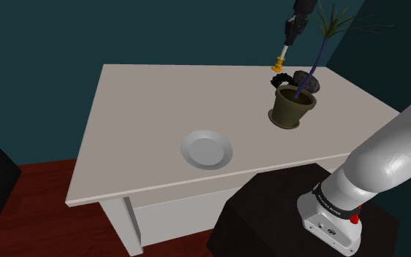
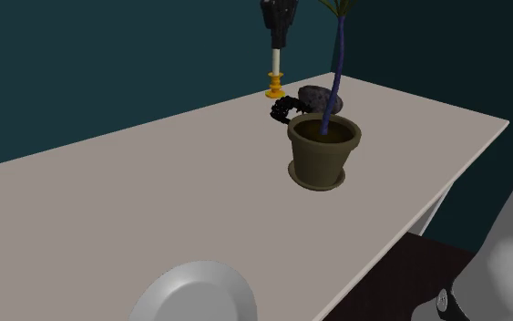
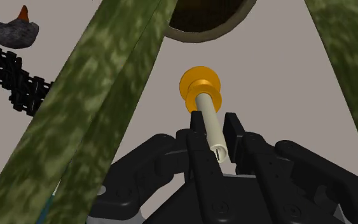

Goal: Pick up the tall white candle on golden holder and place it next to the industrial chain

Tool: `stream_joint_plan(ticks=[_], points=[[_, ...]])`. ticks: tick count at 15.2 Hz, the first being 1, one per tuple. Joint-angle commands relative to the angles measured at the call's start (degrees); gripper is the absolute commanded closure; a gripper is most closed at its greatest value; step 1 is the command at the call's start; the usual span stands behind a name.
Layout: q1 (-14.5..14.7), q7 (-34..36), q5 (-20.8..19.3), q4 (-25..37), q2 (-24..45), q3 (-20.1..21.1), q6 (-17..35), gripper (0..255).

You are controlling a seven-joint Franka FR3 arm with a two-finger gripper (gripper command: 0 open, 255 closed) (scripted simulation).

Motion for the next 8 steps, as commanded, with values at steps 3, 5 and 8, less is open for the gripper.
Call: stream_joint_plan(ticks=[3, 5, 8], points=[[-2.88, -6.1, 0.78, 3.16, 2.81, -3.07, -0.41, 255], [-4.41, -9.08, 1.46, 5.4, 4.73, -4.52, -0.84, 255], [-6.95, -13.56, 2.83, 9.45, 8.15, -6.53, -1.72, 255]])
